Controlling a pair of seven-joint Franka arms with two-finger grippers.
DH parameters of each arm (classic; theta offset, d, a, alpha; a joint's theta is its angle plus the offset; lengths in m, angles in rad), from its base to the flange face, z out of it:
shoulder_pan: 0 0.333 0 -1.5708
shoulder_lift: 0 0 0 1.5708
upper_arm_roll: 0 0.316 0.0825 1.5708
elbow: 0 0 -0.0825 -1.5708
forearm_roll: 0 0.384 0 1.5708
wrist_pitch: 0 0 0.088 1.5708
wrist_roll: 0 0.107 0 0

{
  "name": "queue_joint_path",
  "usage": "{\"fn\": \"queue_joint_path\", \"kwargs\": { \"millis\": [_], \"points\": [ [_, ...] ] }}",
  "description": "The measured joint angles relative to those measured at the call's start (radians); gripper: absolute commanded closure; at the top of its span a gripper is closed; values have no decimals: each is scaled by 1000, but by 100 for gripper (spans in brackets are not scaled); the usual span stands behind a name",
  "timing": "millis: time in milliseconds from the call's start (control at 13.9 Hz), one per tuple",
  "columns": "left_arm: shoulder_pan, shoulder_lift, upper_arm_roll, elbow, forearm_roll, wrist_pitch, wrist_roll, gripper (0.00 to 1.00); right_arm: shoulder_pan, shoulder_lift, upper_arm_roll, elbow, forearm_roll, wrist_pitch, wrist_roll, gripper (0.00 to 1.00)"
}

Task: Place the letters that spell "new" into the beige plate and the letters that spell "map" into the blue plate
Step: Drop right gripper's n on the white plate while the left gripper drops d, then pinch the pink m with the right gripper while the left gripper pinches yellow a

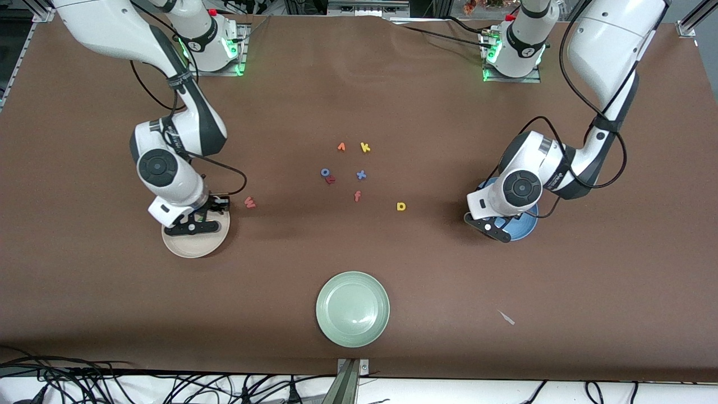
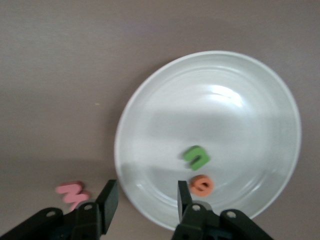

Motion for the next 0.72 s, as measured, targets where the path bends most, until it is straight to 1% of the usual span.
{"fn": "queue_joint_path", "kwargs": {
  "millis": [289,433,577,649,722],
  "points": [
    [-4,-8,-21,9,0,-2,-21,0,10,12,82,-12,0,0,193,40],
    [-4,-23,-68,31,0,-5,-72,0,11,13,90,-13,0,0,227,39],
    [-12,-28,-137,50,0,-11,-184,0,7,14,90,-13,0,0,252,39],
    [-28,-25,-164,59,0,-12,-251,0,6,14,90,-13,0,0,272,39],
    [-58,-20,-176,73,0,-12,-321,0,7,14,90,-13,0,0,292,39]
  ]
}}
